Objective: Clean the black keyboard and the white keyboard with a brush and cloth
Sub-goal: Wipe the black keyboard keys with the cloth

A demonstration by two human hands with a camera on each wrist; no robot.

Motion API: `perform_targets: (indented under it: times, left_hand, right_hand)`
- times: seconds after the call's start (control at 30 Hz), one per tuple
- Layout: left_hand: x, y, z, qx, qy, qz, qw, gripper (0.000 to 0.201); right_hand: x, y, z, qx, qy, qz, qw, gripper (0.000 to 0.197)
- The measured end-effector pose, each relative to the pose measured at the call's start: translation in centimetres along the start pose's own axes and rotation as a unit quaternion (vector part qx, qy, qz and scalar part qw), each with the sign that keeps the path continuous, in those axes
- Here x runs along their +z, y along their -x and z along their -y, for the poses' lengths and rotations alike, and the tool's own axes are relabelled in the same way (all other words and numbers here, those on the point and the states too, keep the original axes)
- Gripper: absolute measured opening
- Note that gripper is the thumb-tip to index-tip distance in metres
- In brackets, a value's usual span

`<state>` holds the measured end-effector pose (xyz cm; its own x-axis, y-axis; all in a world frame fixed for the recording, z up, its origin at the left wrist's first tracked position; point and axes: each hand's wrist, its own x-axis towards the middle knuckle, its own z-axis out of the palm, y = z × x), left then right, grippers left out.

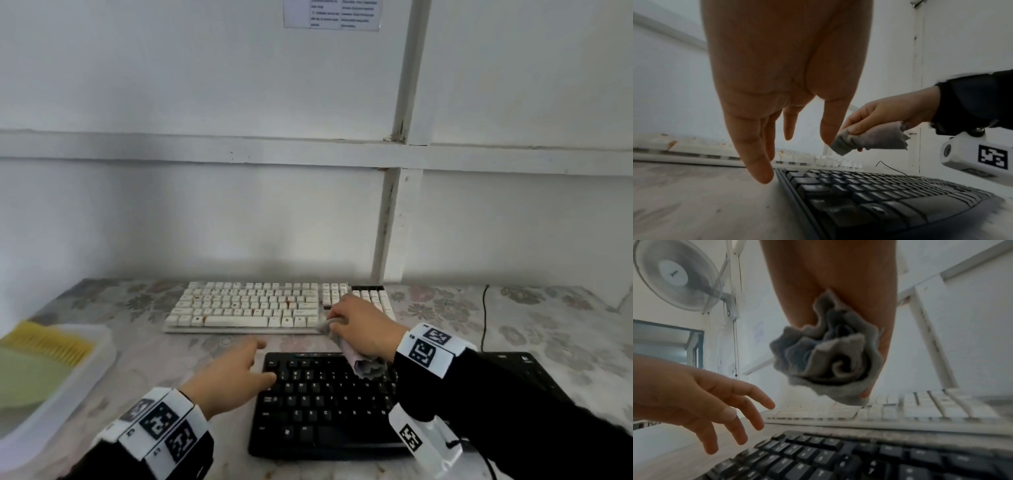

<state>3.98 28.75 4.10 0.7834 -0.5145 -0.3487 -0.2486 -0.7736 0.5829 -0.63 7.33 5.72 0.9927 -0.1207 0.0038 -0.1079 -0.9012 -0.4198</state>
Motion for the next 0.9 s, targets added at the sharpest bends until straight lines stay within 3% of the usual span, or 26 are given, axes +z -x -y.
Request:
perform_targets:
  times: [0.13,0.23,0.37,0.47,0.53,0.67,0.8,0.9]
  left_hand:
    - [0.2,-0.8,0.6,0.014,0.014,0.056,0.998,0.070]
    - [0.4,-1.0,0.8,0.043,0.036,0.104,0.993,0.063]
    - [0.7,-2.0,1.5,0.091,-0.019,0.118,0.989,0.102]
    - [1.0,-2.1,1.5,0.108,-0.074,0.132,0.983,0.112]
    - [1.4,-2.2,1.8,0.124,-0.096,0.124,0.980,0.119]
    - [1.7,-2.3,2.2,0.145,-0.112,0.112,0.977,0.116]
    - [1.9,-2.0,2.5,0.144,-0.131,0.103,0.975,0.124]
    - [1.9,-1.8,2.3,0.147,-0.135,0.090,0.976,0.113]
  right_hand:
    - [2.5,-0.6,1.0,-0.034,0.009,0.062,0.997,0.017]
    - [3.0,-0.7,1.3,-0.043,0.023,0.090,0.995,0.021]
    - [3.8,-0.6,1.6,-0.001,0.067,0.099,0.993,0.024]
    - [4.0,-1.2,2.2,0.011,0.111,0.101,0.989,0.014]
    - [3.9,-2.3,2.6,0.007,0.116,0.102,0.988,0.019]
    - [4.1,-4.0,4.0,-0.033,0.086,0.122,0.988,0.030]
    - [4.7,-4.9,4.6,-0.042,0.111,0.172,0.978,0.034]
    - [4.9,-5.1,4.5,-0.036,0.140,0.194,0.970,0.030]
